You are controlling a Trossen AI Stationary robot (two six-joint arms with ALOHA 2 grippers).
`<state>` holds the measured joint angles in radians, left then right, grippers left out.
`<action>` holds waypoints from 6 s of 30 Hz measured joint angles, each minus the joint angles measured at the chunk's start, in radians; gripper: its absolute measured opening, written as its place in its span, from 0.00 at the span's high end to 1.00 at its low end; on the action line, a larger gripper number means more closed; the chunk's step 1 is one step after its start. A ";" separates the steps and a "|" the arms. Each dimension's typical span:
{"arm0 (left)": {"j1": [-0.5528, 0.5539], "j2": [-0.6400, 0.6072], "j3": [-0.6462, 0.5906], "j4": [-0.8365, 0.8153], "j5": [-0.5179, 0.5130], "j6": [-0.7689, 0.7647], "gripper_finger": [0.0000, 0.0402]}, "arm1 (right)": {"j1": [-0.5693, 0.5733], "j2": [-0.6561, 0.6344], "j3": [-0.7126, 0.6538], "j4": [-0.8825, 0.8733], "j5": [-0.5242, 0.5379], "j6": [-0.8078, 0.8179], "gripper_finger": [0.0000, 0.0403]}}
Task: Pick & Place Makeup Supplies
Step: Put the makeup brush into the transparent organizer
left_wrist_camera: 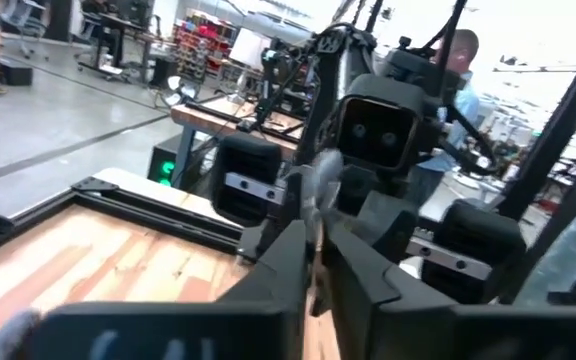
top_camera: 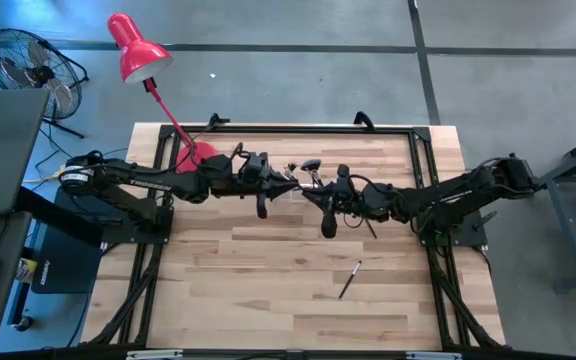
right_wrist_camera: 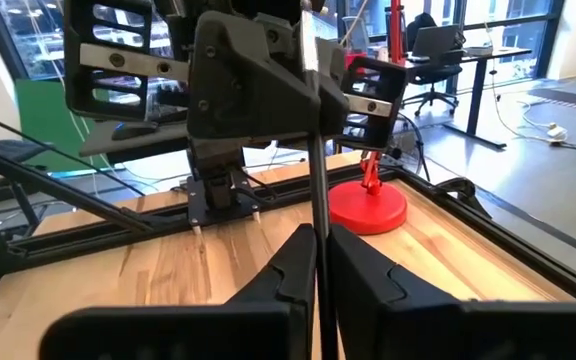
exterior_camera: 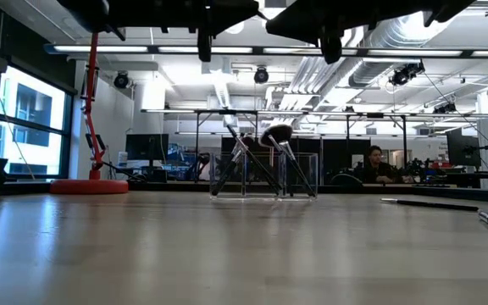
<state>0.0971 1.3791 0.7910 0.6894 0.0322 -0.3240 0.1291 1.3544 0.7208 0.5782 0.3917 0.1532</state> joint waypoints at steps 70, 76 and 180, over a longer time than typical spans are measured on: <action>0.158 0.315 0.119 -0.322 -0.022 0.244 0.93 | -0.119 -0.001 0.002 -0.918 -0.051 0.249 0.72; 0.158 0.350 0.186 -0.427 -0.025 0.241 0.89 | -0.145 -0.001 0.002 -0.941 -0.113 0.204 0.72; -0.150 -0.070 0.087 -0.978 -0.068 0.005 0.84 | -0.031 0.201 -0.018 -1.293 -0.213 1.156 0.70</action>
<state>-0.0532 1.3087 0.8783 -0.2890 -0.0353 -0.3195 0.0985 1.5559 0.7031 -0.7150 0.1789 1.3090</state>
